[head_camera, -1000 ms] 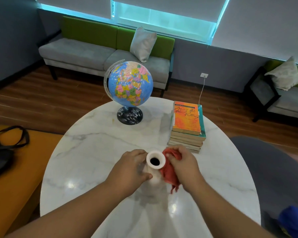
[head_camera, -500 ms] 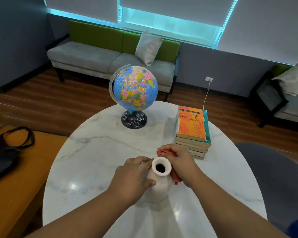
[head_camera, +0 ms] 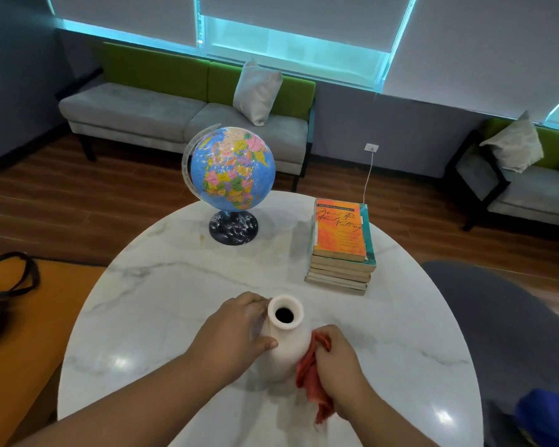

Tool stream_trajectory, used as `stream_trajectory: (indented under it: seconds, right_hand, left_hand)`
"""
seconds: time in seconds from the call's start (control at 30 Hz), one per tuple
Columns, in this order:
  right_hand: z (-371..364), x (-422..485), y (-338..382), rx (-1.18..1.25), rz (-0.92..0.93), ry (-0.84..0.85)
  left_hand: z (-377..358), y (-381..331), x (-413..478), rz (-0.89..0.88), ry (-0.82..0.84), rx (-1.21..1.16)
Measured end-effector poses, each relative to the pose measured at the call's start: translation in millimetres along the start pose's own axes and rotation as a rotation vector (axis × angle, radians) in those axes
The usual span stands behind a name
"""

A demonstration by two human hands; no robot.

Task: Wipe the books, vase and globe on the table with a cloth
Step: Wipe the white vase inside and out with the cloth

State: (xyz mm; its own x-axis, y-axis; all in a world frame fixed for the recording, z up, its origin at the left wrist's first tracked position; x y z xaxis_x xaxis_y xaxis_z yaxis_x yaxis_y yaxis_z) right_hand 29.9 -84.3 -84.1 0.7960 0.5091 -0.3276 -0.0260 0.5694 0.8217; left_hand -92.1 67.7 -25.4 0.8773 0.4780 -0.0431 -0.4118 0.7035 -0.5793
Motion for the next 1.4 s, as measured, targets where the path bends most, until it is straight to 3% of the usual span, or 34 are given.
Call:
stream_trajectory:
  seconds: [0.23,0.4,0.63,0.8,1.13,1.4]
  right_hand:
    - [12,-18,41,-0.076,0.348,-0.072]
    - [26,-2,16,-0.248,0.217,0.056]
    - [64,16,46,0.018,0.167,-0.06]
    - [75,23,70,0.078,0.198,-0.036]
    - [81,52,78,0.153,0.121,-0.025]
    - [90,80,96,0.188,0.169,-0.055]
  left_hand:
    - [0,0,0,-0.025,-0.004,0.032]
    - [3,-4,6,-0.046,-0.016,0.052]
    - [9,-23,24,-0.128,0.004,0.147]
    - [14,-27,40,-0.112,0.054,0.207]
    - [42,-18,119,-0.026,0.01,0.297]
    - [52,-20,198,0.05,-0.015,0.452]
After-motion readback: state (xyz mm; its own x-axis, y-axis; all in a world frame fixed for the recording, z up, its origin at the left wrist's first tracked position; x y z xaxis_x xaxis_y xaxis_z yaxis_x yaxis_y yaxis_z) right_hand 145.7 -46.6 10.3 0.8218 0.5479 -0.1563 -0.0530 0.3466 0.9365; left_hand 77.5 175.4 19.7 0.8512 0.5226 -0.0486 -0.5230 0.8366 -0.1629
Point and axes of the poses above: each hand's wrist, its own x-axis towards the middle knuckle, its own z-axis out of the back of the hand, y = z × x, the point moved 2 cm from there along x, towards the middle knuckle, and after that the axes turned 3 degrees about x, right-handed, at the moved point
